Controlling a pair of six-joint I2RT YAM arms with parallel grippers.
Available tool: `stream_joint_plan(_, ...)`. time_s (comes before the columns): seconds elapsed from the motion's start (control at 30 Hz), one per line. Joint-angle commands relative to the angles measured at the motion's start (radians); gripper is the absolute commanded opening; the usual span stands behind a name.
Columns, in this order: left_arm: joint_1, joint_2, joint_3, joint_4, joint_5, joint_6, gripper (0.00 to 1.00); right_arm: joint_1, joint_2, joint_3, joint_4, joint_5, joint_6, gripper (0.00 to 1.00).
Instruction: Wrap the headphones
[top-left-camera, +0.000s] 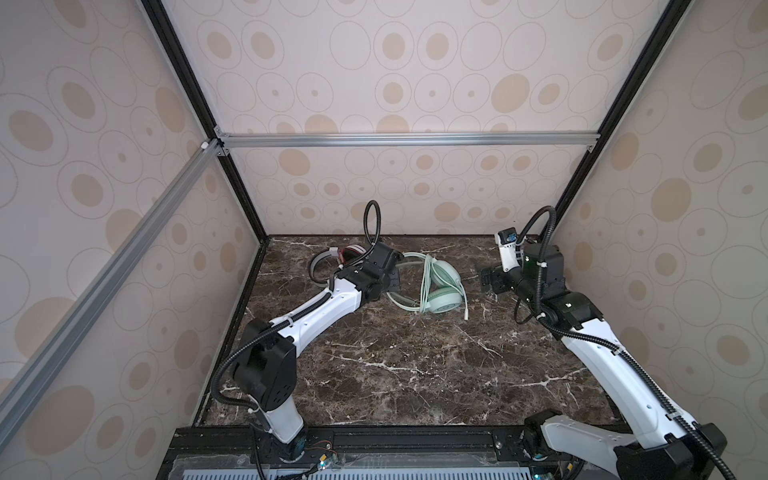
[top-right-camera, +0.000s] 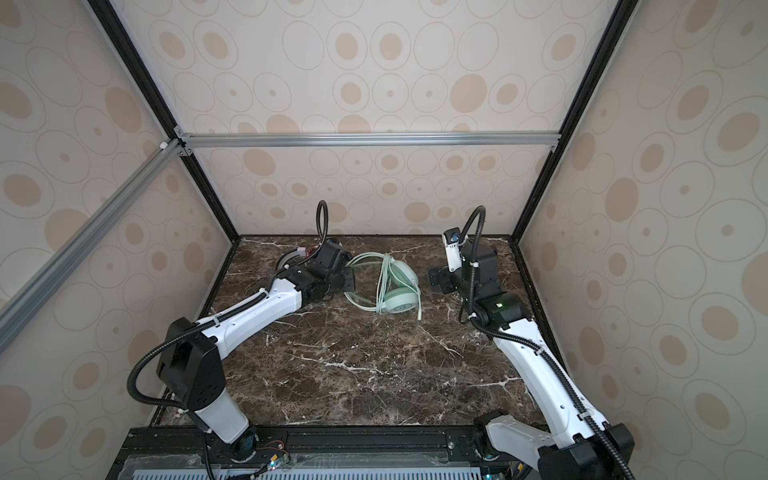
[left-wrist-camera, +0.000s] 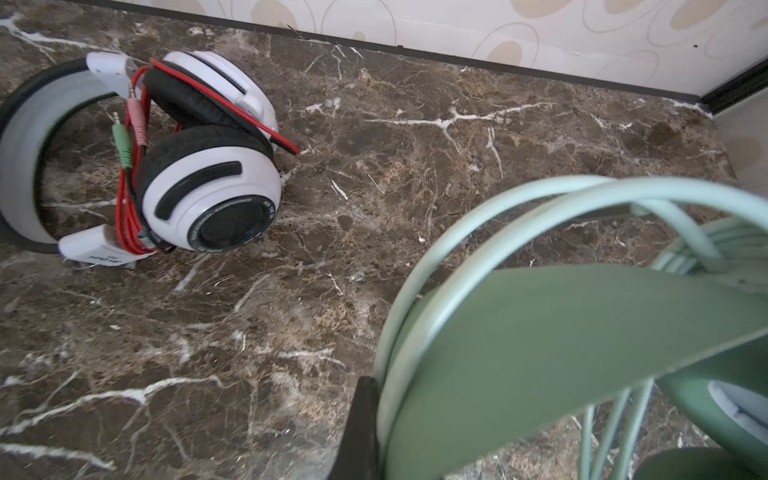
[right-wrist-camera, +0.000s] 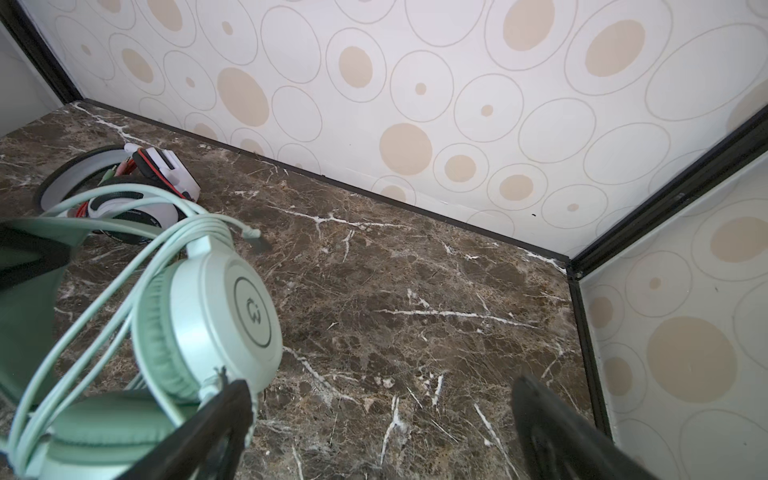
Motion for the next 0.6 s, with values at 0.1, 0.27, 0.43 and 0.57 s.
stream_joint_plan(0.1, 0.021, 0.141, 0.198, 0.033, 0.021, -0.154, 0.0, -0.002, -0.054, 0.011, -0.061, 0.019, 0.015, 1.0)
stream_joint_plan(0.27, 0.029, 0.251, 0.284, 0.038, 0.042, -0.201, 0.0, -0.001, -0.078, -0.01, -0.065, 0.012, 0.032, 1.0)
stream_joint_plan(0.43, 0.031, 0.357, 0.396, 0.004, 0.017, -0.196, 0.0, -0.001, -0.085, -0.022, -0.064, 0.004, 0.041, 1.0)
stream_joint_plan(0.57, 0.043, 0.43, 0.47, -0.037, 0.011, -0.198, 0.0, -0.002, -0.099, -0.036, -0.064, 0.002, 0.047, 1.0)
